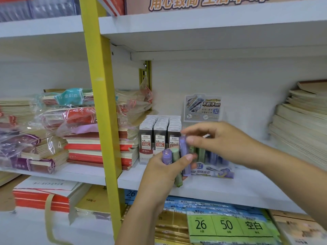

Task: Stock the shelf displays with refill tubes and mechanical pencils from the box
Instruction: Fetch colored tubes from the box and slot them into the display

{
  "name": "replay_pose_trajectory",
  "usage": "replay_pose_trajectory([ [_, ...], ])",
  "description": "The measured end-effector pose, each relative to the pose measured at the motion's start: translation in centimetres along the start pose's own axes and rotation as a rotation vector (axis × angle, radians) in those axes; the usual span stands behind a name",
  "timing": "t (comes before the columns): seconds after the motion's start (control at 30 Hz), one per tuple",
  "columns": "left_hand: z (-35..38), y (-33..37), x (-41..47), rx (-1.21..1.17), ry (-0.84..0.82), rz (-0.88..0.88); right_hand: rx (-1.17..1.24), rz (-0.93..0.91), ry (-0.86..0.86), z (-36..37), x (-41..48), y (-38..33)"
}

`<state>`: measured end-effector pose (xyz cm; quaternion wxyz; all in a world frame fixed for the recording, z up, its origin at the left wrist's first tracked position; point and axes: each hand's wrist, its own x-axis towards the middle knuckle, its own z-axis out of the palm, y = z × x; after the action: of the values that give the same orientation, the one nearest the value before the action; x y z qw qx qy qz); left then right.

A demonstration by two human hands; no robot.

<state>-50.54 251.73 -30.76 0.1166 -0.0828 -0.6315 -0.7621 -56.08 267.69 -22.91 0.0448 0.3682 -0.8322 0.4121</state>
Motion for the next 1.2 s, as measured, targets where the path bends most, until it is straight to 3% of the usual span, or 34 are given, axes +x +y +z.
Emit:
replay_pose_trajectory([
  [0.3, 0.9, -0.5, -0.5, -0.036, -0.06, -0.059, 0.403, 0.101, 0.1, -1.4, -2.0, 1.3],
  [0.4, 0.8, -0.6, -0.4, -0.027, -0.047, -0.055, 0.42, 0.12, 0.071, -1.7, -2.2, 1.5],
  [0.6, 1.3, -0.9, -0.2, -0.002, -0.052, -0.016, 0.41, 0.089, 0.212, -1.5, -2.2, 1.8],
  [0.8, 1.4, -0.9, 0.1, 0.017, -0.119, -0.024, 0.444, 0.114, 0.089, -2.0, -2.3, 1.7],
  [0.9, 1.6, -1.0, 0.3, -0.034, -0.132, -0.023, 0.383, 0.068, 0.138, -2.6, -2.0, 1.3],
  [0.97, 1.6, -1.1, 0.5, -0.086, -0.12, -0.032, 0.318, 0.009, 0.279, -3.9, -1.3, 1.2],
  [1.07, 1.6, -1.4, 0.7, -0.141, -0.095, -0.053, -0.032, -0.061, 0.448, -6.4, -0.1, 1.9],
  [1.2, 1.6, -1.7, 0.7, -0.163, -0.068, -0.093, -0.446, -0.026, 0.335, -7.0, 0.8, 4.0],
])
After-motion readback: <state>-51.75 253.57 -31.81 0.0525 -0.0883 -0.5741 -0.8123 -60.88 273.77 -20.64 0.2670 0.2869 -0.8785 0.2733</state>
